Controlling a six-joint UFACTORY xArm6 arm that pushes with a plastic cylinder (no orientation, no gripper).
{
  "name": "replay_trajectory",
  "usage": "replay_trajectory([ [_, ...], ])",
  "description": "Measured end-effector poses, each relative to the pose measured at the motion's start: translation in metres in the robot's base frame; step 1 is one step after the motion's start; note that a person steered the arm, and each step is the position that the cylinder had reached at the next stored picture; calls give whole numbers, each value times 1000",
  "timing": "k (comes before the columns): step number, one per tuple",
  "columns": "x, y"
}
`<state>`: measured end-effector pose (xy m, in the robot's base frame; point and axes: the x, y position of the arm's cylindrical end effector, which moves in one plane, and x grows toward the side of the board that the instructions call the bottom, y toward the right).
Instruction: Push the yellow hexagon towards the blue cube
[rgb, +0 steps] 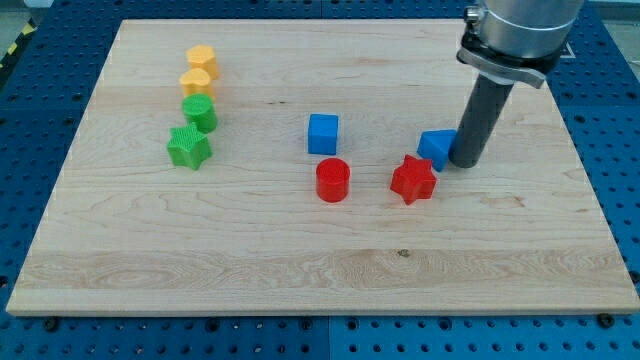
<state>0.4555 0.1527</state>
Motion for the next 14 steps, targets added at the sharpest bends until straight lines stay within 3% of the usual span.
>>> replay_trajectory([
  [2,-34,-36],
  [4,-63,-27],
  [5,-124,-20],
  [6,-168,-56],
  [8,-217,-207],
  [10,-201,-321],
  [12,-168,-344],
  [14,-153,-419],
])
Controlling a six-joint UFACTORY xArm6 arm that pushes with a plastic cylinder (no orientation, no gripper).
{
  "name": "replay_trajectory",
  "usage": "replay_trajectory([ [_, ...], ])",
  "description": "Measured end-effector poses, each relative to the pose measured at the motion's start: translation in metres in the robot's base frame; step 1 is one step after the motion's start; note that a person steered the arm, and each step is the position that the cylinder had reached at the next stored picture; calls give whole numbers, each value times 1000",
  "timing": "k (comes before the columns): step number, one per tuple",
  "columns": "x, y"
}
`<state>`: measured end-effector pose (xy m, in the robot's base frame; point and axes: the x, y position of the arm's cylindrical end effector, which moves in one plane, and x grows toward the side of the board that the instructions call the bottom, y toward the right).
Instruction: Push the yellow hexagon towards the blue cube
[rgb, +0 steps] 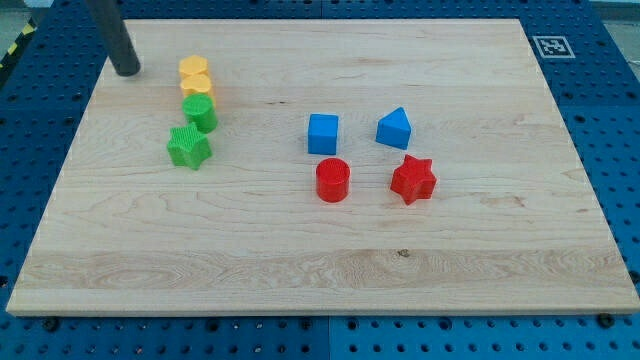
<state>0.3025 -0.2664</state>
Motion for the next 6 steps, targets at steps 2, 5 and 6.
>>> replay_trajectory([
  [2,0,38],
  [5,7,82],
  [6,19,88],
])
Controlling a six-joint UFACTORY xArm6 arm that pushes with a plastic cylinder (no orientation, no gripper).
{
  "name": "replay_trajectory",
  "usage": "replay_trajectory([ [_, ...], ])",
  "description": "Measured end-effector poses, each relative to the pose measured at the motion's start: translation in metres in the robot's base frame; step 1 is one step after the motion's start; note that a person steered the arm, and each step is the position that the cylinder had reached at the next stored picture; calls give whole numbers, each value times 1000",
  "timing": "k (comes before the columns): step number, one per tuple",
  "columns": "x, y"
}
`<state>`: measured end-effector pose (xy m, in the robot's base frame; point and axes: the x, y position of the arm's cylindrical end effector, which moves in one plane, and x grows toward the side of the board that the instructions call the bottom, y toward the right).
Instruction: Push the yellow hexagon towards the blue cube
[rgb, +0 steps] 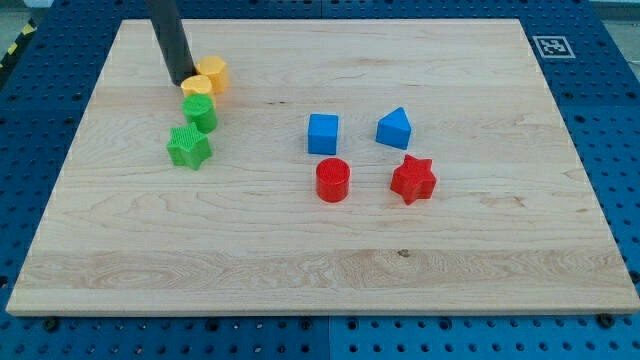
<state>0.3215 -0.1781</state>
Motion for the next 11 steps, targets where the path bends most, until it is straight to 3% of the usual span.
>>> replay_trajectory([
  [6,-35,130],
  [9,-7,136],
  [11,10,101],
])
